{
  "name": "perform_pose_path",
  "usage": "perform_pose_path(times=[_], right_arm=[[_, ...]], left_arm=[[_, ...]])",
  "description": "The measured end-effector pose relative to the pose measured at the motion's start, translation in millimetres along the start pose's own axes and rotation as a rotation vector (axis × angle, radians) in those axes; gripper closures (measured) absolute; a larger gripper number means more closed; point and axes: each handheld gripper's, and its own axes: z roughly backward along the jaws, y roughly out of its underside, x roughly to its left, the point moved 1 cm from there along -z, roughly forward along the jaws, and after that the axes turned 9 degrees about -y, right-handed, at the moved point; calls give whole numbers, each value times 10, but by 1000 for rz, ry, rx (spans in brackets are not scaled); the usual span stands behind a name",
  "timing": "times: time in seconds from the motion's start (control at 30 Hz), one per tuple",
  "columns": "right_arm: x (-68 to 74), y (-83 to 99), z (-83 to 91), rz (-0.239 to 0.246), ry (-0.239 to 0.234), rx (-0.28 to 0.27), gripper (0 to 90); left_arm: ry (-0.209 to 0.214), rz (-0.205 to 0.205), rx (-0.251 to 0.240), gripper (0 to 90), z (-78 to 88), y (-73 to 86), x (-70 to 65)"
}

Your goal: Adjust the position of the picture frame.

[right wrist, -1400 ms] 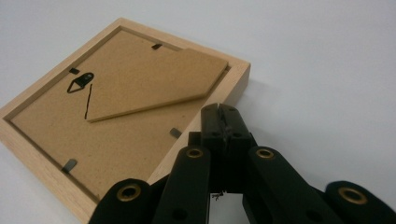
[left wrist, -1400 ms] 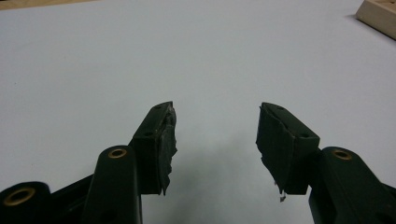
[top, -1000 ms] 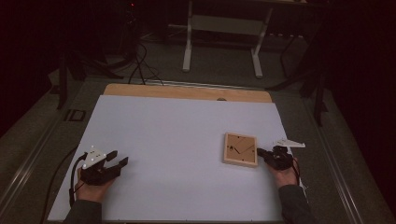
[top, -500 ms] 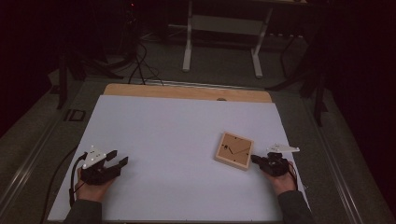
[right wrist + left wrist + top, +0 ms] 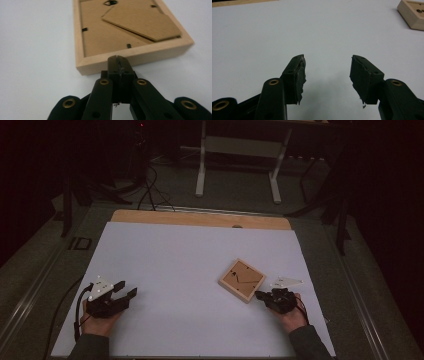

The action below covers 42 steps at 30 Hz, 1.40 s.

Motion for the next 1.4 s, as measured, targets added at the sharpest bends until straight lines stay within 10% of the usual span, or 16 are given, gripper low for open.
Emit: perform_pose_path(times=[0.83, 1.13, 1.4], right_arm=[[324, -411, -519, 116, -72, 34, 897], [-105, -499, -265, 0, 48, -95, 897], [-375, -504, -304, -87, 95, -82, 897]], left_arm=[[1, 2, -7, 460, 14, 0, 8], [2, 1, -8, 460, 13, 2, 8], [1, 2, -6, 460, 7, 3, 4]])
